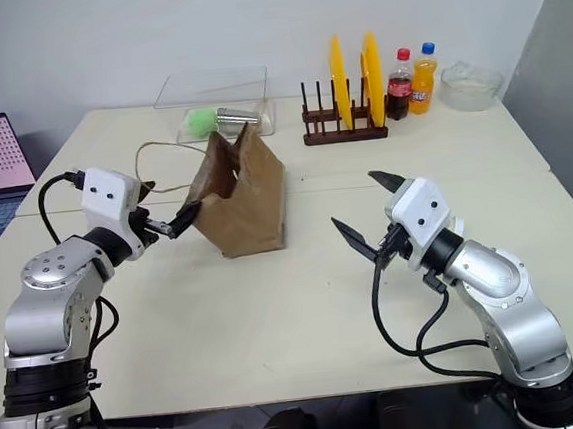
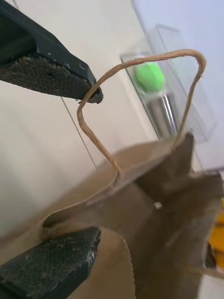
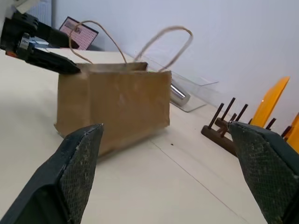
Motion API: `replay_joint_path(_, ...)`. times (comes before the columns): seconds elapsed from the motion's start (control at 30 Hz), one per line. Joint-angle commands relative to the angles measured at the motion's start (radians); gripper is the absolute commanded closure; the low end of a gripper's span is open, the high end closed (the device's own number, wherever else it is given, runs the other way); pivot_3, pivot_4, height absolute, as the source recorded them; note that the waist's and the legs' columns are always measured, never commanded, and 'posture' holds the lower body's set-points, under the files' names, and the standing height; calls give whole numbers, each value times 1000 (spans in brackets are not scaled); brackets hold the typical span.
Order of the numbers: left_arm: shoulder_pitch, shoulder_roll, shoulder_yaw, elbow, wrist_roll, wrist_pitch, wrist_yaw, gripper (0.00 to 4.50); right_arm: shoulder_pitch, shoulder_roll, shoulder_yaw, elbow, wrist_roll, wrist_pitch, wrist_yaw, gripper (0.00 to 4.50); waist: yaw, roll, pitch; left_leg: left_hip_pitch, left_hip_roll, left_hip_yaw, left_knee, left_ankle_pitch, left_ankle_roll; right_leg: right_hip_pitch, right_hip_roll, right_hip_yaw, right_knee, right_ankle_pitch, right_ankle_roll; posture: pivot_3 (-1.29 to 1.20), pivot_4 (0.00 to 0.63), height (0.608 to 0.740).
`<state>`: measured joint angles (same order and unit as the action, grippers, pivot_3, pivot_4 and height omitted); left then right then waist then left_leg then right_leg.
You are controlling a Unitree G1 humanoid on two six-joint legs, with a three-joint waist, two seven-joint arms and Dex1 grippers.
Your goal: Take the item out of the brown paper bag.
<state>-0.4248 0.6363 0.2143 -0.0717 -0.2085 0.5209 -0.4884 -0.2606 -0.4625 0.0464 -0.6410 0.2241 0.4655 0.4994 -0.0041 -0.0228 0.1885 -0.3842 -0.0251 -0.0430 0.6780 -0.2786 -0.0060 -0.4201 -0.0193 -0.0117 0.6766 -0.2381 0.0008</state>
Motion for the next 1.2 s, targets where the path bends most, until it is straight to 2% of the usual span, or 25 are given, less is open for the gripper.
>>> replay_joint_path(0.03,-26,-30,49,-18,-10,28,74,38,-4,2,6,-19,-16,-38,-9,0,0,0,0,0,0,0,0,0,0,0,0,0,0,0,0,0,150,740)
replay_joint_path(0.17,-118,-192,187,2,-193,266,204,38,-14,15,25,-11,-35,-52,-21,0,2,-1,-1,0,0,0,0,0,0,0,0,0,0,0,0,0,150,740)
replay_joint_path(0.33,-246,-311,335,40,-377,443,315,38,-20,22,34,-3,-47,-60,-18,0,2,-2,-1,-1,0,0,0,0,0,0,0,-1,0,0,0,0,150,740)
replay_joint_path(0.43,-315,-358,401,92,-449,480,382,38,-23,25,39,2,-53,-66,-15,0,1,-3,-1,0,0,0,0,0,0,0,0,-1,0,0,0,0,150,740)
replay_joint_path(0.5,-336,-367,389,101,-440,438,399,38,-23,25,41,3,-57,-70,-15,0,1,-3,-1,0,0,0,0,0,-1,0,0,-1,0,0,0,0,150,740)
replay_joint_path(0.63,-209,-244,139,9,-217,146,243,38,-13,23,40,-10,-62,-74,-19,0,-4,-2,-1,1,0,1,-2,3,-7,0,0,1,0,3,-5,0,150,740)
replay_joint_path(0.73,-122,-219,131,-34,-171,38,242,38,4,24,35,-21,-62,-79,-23,0,-2,-2,-1,2,0,2,-3,4,-7,0,0,2,0,3,-5,0,150,740)
replay_joint_path(0.83,12,-194,134,-154,-132,-40,230,38,28,34,22,-37,-57,-83,-39,0,-1,-2,-1,1,0,1,-3,3,-6,0,0,1,-2,2,-5,0,150,740)
replay_joint_path(0.9,64,-196,137,-206,-138,-48,230,38,42,37,16,-41,-54,-87,-44,0,1,-2,-1,1,0,1,-3,3,-6,0,0,1,-3,2,-5,0,150,740)
replay_joint_path(1.03,275,-184,80,-391,-118,-46,187,38,91,50,-9,-37,-47,-98,-61,0,3,-2,-1,1,0,1,-2,1,-3,1,0,1,-4,2,-5,0,150,740)
replay_joint_path(1.2,448,-177,25,-472,-74,-66,169,38,150,96,-57,8,-26,-133,-91,0,4,-2,-2,1,1,1,-3,1,-2,1,0,1,-4,-1,0,0,150,740)
